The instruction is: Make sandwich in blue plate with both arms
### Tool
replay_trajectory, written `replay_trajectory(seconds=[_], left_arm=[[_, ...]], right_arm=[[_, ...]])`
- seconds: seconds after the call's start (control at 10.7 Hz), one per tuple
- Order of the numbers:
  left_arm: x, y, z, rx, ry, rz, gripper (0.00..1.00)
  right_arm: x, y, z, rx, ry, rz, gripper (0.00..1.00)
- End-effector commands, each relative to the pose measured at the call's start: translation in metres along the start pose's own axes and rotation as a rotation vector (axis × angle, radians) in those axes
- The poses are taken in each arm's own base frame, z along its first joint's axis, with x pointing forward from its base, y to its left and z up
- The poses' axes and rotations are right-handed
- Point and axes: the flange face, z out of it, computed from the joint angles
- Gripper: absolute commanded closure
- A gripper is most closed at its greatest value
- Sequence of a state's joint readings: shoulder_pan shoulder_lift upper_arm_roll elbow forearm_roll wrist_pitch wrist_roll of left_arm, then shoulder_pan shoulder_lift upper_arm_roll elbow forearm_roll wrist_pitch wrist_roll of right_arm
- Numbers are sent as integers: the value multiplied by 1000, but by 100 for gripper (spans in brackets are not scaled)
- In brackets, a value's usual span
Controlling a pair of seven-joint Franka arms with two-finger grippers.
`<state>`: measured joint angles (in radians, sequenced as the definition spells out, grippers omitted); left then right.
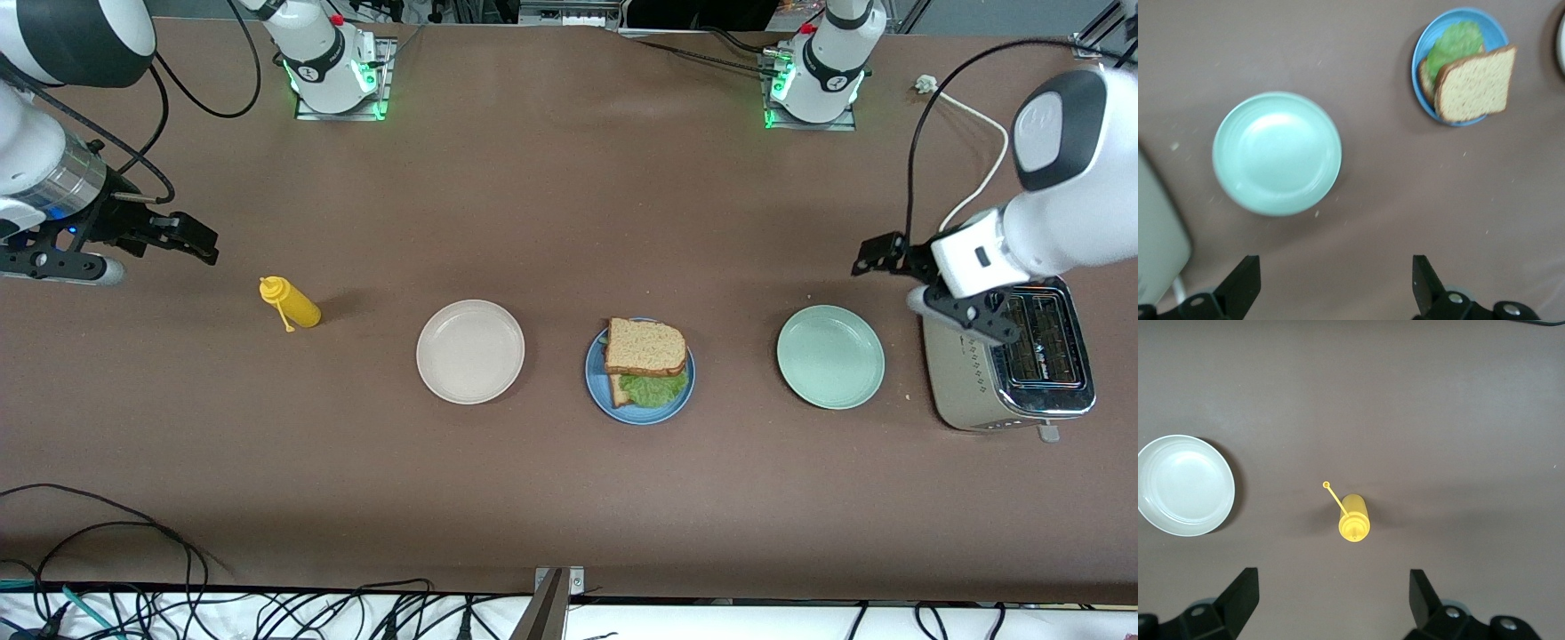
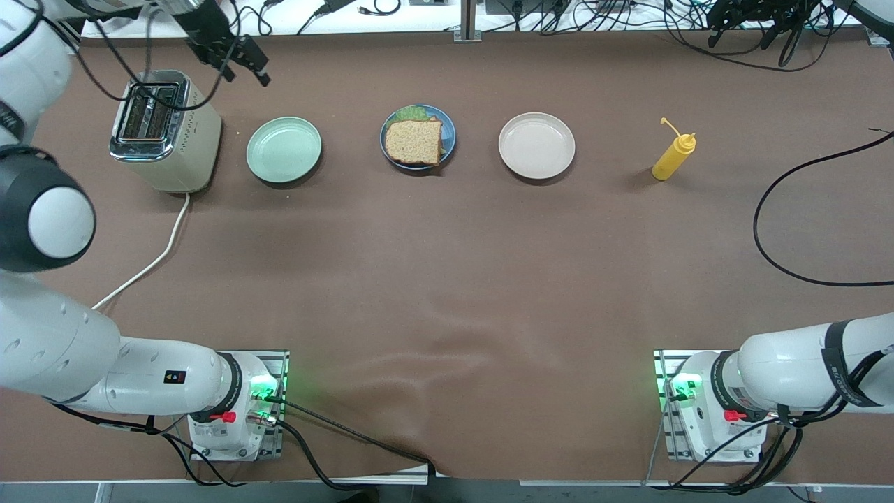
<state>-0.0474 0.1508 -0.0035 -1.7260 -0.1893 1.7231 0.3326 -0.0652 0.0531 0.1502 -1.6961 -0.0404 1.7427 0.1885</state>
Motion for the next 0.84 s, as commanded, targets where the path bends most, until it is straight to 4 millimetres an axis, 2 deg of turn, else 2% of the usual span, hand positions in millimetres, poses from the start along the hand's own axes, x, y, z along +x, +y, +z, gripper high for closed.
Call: replay_trajectory(seconds=[0.0,0.19,0.37,0.47,0.75], left_arm=[[-46,27,-43,147,-81,-63,0],[-67,38,-71,194,-116,-95,0],[-78,41,-94,208,-145,-123,0],[-81,44,-108,213,-135,-186,0],[-88,50,-134,225,-89,-370,0]], right_arm=[[0,-2,-1,17,5,13,0],[0,-2,-1,17,5,13,0],[0,-2,-1,17,5,13,0],[0,-2,-1,17,5,13,0],[0,-2,-1,21,4,12,0]])
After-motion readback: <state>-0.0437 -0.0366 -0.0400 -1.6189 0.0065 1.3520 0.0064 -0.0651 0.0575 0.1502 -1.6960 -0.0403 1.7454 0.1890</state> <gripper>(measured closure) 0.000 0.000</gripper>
